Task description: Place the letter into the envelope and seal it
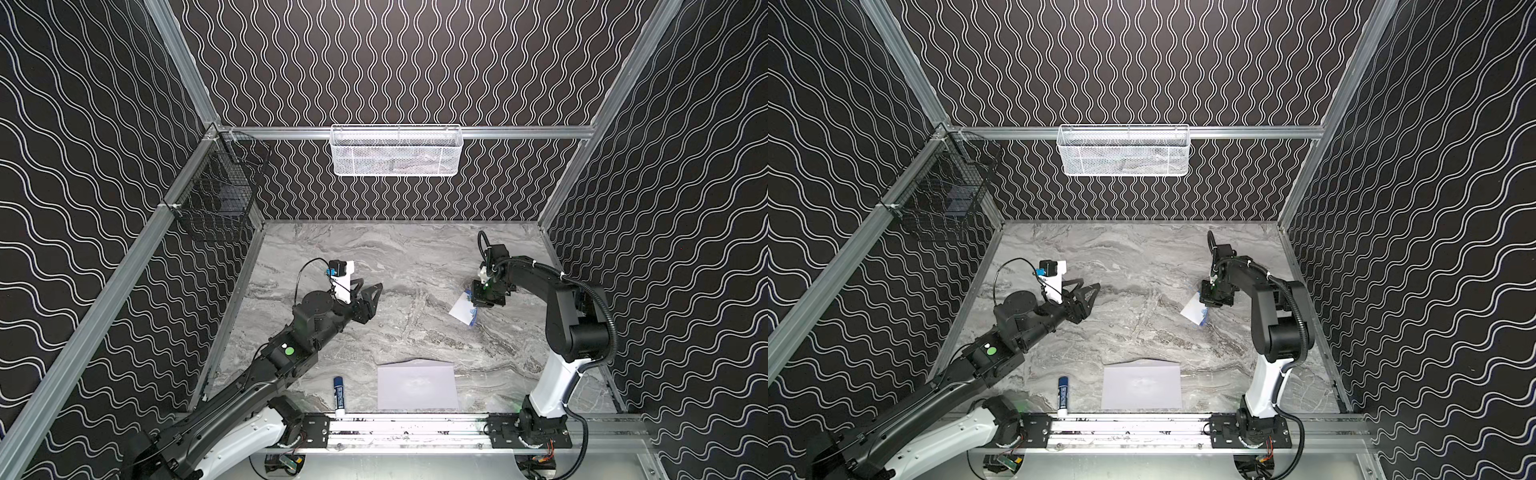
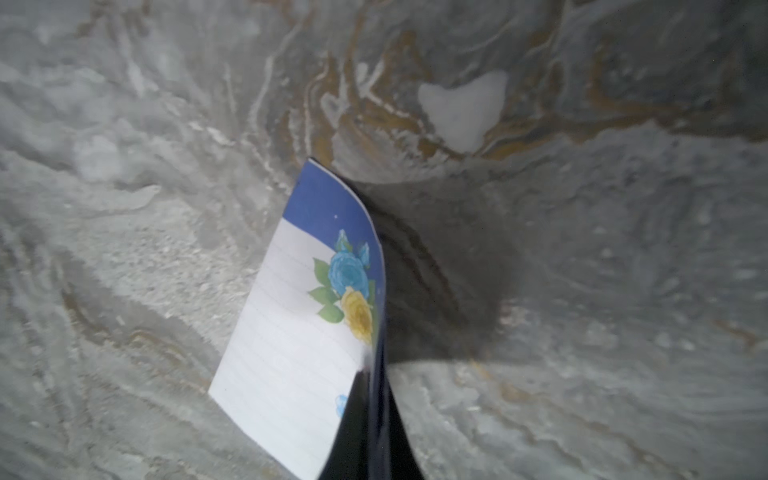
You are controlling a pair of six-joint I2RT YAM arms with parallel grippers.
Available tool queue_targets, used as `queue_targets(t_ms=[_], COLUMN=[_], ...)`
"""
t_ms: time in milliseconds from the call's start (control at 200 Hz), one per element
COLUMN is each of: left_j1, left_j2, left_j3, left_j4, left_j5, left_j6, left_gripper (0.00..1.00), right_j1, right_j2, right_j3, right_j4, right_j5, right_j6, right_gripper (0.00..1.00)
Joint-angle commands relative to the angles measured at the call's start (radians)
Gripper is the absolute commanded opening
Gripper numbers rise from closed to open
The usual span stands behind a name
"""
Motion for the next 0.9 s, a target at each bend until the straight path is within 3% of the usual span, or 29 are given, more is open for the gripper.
queue_targets(t_ms=[0, 195, 295, 510, 711, 896], left_j1=[0.000, 0.001, 0.000, 0.001, 0.001, 0.003], left_j2=[-0.009, -0.020, -0.015, 0.005, 0.009, -0.004], left_j3=[-0.014, -0.027, -0.038, -0.057, -0.057, -0.047], left_j4=[0.025, 0.030, 0.041, 0.054, 0.024, -0.041], left_j5=[0.006, -0.002, 0.010, 0.023, 0.024, -0.010], left_j6=[0.007, 0.013, 0.003, -0.017, -0.012, -0.018], left_gripper=[0.63, 0.63, 0.63, 0.64, 0.65, 0.71], right_j1=[0.000, 0.001, 0.014, 0.175, 0.271, 0.293], right_j2=[0.029, -0.003, -0.113, -0.140, -0.028, 0.023], right_j3=[0.010, 0.039, 0.038, 0.026, 0.068, 0.040], right_j4=[-0.022, -0.059, -0.060, 0.000, 0.002, 0.012], right_j5=[0.088, 0.155, 0.190, 0.316, 0.371, 0.405], right_j6=[-0.026, -0.020, 0.010, 0.021, 0.015, 0.010], right_gripper=[0.18, 0.46, 0.58, 0.82, 0.88, 0.95])
